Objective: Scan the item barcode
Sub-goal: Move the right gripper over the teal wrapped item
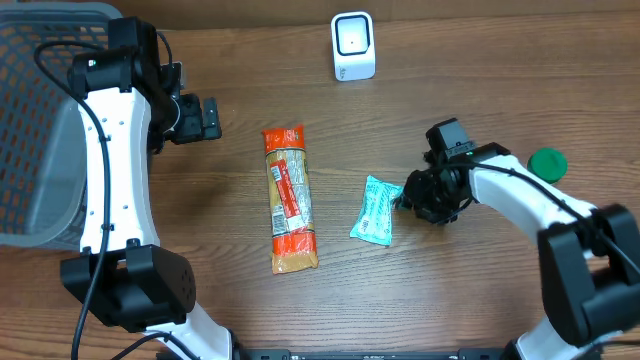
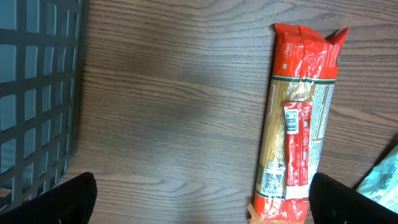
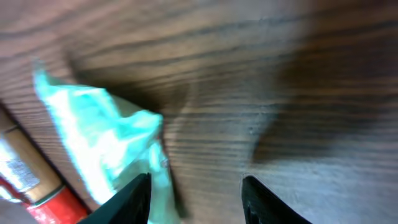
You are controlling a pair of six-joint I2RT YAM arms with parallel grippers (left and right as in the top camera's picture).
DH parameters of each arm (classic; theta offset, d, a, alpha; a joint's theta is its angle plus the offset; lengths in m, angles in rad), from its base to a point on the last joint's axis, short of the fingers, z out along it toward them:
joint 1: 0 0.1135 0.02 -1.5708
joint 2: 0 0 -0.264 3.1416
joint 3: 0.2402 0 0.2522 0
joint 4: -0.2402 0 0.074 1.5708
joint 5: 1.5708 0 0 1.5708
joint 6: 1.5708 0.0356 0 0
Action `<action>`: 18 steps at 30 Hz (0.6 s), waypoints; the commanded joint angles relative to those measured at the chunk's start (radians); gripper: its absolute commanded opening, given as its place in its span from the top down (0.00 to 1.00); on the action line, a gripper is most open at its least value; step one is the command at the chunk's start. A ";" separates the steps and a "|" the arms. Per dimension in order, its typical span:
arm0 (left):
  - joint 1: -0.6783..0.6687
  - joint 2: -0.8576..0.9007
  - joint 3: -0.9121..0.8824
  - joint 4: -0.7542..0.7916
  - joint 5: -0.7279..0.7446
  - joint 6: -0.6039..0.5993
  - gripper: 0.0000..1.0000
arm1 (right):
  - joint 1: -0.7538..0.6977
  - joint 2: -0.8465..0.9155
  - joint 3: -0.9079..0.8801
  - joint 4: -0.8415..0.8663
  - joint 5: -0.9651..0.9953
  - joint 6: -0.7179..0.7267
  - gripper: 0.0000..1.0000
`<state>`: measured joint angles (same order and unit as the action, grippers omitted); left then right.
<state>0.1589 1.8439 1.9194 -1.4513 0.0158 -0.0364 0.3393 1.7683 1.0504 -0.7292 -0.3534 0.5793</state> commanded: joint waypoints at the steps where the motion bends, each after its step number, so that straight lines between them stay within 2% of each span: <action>1: -0.002 -0.025 0.018 0.000 0.007 0.014 0.01 | 0.010 -0.096 -0.008 -0.009 0.042 0.000 0.51; 3: -0.002 -0.025 0.018 0.000 0.007 0.014 0.00 | 0.027 -0.115 -0.008 -0.008 0.042 -0.034 0.50; 4: -0.002 -0.025 0.018 0.000 0.007 0.014 0.00 | 0.041 -0.118 -0.008 -0.006 0.042 -0.054 0.45; 6: -0.002 -0.025 0.018 0.000 0.007 0.014 0.00 | 0.054 -0.117 -0.008 0.003 0.043 -0.060 0.18; 7: -0.002 -0.025 0.018 0.000 0.007 0.014 0.00 | 0.055 -0.117 -0.008 0.007 0.042 -0.060 0.15; 9: -0.002 -0.025 0.018 0.000 0.007 0.014 0.00 | 0.054 -0.117 -0.008 0.021 0.042 -0.060 0.15; 10: -0.002 -0.025 0.018 0.000 0.007 0.014 0.00 | 0.054 -0.117 -0.008 0.037 0.042 -0.060 0.09; 11: -0.002 -0.025 0.018 0.000 0.007 0.014 0.01 | 0.052 -0.117 -0.008 0.046 0.042 -0.060 0.00; 16: -0.002 -0.025 0.018 0.000 0.007 0.014 0.00 | 0.053 -0.117 -0.008 0.084 0.035 -0.056 0.00; 17: -0.002 -0.025 0.018 0.000 0.007 0.014 0.00 | 0.054 -0.117 -0.008 0.085 0.035 -0.055 0.03; 18: -0.002 -0.025 0.018 0.000 0.007 0.014 0.00 | 0.055 -0.117 -0.008 0.085 0.035 -0.056 0.10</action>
<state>0.1589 1.8439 1.9194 -1.4513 0.0158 -0.0364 0.3931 1.6653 1.0504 -0.6498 -0.3244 0.5240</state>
